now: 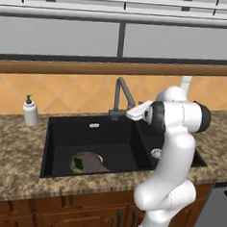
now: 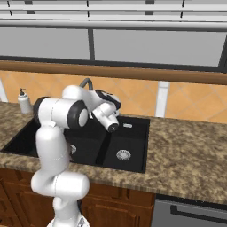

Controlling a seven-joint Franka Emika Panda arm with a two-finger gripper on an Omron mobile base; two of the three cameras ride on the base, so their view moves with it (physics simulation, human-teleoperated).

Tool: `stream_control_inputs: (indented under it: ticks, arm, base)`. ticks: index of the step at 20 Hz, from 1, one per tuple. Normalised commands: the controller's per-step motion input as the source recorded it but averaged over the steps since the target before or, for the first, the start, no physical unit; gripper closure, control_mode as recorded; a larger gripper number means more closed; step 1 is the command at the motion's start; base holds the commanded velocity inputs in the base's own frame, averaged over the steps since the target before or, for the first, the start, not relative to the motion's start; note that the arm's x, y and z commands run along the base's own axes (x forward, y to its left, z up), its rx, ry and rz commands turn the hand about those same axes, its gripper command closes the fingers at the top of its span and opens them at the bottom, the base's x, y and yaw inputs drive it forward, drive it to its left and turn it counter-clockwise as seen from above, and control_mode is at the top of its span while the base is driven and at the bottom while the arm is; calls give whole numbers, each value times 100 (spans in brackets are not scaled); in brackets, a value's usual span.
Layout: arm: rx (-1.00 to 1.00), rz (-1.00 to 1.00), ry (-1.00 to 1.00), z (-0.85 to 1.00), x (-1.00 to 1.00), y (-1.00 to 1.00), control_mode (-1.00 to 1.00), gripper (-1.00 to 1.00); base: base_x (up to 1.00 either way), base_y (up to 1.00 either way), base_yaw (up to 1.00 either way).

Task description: Pick the pan and sponge and place them into the sink. Then turn on the water.

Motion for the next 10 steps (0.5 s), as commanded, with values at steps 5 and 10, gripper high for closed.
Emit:
stream_control_inputs:
  ticks: [5, 10]
  arm:
    - [1, 0, 0, -2, 42, 0, -100, -100]
    - [6, 0, 0, -13, 38, 0, -100, -100]
  base:
    - [0, 0, 0]
    - [0, 0, 0]
